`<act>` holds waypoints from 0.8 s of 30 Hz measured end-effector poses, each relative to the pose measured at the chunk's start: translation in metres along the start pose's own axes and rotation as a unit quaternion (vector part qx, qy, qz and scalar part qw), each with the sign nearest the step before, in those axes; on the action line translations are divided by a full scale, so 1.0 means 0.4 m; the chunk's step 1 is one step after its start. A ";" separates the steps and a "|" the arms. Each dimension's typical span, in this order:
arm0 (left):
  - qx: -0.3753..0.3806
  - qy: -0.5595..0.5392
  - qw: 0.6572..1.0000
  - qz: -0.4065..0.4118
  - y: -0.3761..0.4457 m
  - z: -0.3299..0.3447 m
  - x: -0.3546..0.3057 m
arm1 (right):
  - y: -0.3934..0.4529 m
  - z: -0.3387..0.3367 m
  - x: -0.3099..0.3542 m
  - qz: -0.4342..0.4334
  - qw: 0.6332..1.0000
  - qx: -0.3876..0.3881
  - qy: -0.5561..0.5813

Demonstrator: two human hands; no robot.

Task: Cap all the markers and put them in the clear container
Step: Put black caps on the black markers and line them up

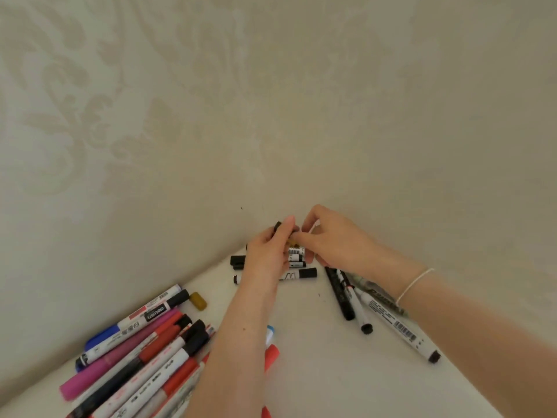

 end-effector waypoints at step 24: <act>-0.026 -0.118 0.992 -0.026 0.000 0.004 0.051 | -0.061 0.111 -0.069 -0.008 0.988 -0.114 0.100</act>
Point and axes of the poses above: each hand's wrist, its own y-axis towards the middle knuckle, its own z-axis out of the palm, x = y × z, the point moved 8 cm from there along y, towards the middle knuckle, and after that the axes turned 2 degrees about x, right-handed, at the moved point
